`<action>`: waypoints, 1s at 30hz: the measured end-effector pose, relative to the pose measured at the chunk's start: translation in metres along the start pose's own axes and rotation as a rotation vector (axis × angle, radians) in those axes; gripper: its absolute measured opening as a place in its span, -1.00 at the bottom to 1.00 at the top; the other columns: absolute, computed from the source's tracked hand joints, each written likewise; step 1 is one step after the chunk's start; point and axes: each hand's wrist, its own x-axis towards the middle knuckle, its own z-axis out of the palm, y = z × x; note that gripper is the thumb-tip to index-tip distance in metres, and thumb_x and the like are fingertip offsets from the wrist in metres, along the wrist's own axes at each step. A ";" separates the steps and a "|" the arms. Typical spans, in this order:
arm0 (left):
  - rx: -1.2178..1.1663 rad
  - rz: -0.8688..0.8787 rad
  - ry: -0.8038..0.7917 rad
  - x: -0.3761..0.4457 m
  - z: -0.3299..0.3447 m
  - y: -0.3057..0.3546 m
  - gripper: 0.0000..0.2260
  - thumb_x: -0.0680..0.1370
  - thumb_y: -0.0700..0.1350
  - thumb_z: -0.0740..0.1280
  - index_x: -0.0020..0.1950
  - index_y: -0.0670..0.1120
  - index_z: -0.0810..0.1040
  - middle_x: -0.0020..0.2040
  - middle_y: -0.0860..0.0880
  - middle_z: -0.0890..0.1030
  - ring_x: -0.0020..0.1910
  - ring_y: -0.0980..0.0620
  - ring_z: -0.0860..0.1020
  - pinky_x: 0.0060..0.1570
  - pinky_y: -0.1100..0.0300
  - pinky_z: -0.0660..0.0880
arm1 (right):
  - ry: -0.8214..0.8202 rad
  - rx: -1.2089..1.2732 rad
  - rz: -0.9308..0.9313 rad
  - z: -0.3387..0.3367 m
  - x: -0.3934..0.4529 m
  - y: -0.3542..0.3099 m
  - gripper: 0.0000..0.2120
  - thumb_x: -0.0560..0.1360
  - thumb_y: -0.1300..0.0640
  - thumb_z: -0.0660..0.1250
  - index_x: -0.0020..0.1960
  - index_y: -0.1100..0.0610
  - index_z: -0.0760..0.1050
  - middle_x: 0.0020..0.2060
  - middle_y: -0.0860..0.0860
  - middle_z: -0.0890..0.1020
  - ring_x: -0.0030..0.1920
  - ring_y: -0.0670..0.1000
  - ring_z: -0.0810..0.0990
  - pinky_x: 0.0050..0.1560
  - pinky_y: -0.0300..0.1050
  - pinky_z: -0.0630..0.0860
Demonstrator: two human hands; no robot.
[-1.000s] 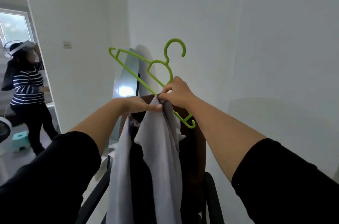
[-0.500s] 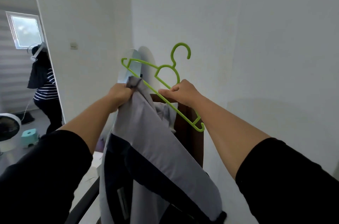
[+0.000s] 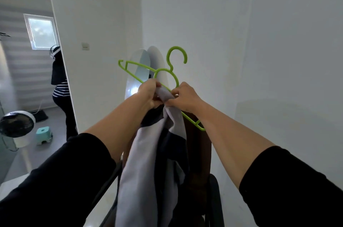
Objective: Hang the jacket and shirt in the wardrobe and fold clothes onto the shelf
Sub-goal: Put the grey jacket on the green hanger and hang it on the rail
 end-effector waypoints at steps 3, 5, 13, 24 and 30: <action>0.212 0.005 -0.108 -0.003 -0.010 0.004 -0.96 0.48 -0.17 0.22 -0.15 -0.10 0.45 -0.20 -0.07 0.47 -0.32 0.01 0.51 -0.41 0.20 0.43 | 0.023 -0.071 -0.034 -0.009 0.000 0.003 -0.75 0.44 0.10 0.43 -0.09 0.32 0.60 -0.29 -0.04 0.28 -0.20 -0.03 0.35 -0.37 -0.40 0.29; 0.381 0.068 -0.114 0.003 -0.022 0.007 -0.92 0.47 -0.11 0.24 -0.09 -0.07 0.48 -0.15 -0.01 0.46 -0.24 0.07 0.50 -0.26 0.21 0.41 | 0.036 -0.071 -0.037 -0.015 0.001 0.004 -0.81 0.46 0.15 0.41 -0.06 0.29 0.63 -0.32 -0.07 0.29 -0.24 -0.05 0.35 -0.37 -0.48 0.30; 0.997 0.305 -0.498 0.037 -0.055 -0.014 -0.79 0.56 -0.13 0.32 0.19 -0.02 0.54 0.12 0.00 0.61 0.17 0.01 0.54 0.10 0.20 0.46 | 0.057 -0.048 0.012 -0.041 0.003 0.008 -0.81 0.49 0.25 0.35 -0.28 0.28 0.55 -0.37 -0.03 0.35 -0.31 -0.06 0.36 -0.32 -0.27 0.30; 0.696 0.412 -0.223 0.056 -0.023 0.003 -0.84 0.59 -0.15 0.25 -0.20 -0.07 0.45 -0.26 -0.10 0.57 -0.49 0.09 0.60 -0.46 0.27 0.57 | 0.185 0.089 0.281 -0.057 -0.010 0.020 -0.62 0.43 0.17 0.40 0.24 0.14 0.56 0.26 0.08 0.50 0.16 -0.01 0.46 0.05 -0.20 0.33; 0.271 0.209 -0.322 0.052 0.010 -0.004 -0.91 0.60 -0.20 0.24 -0.09 -0.19 0.46 -0.45 -0.11 0.62 -0.53 0.10 0.60 -0.42 0.29 0.59 | 0.069 -0.053 0.274 -0.039 -0.014 0.010 -0.32 0.26 -0.16 0.55 0.29 0.11 0.52 0.30 0.07 0.50 0.31 0.01 0.45 0.10 -0.22 0.34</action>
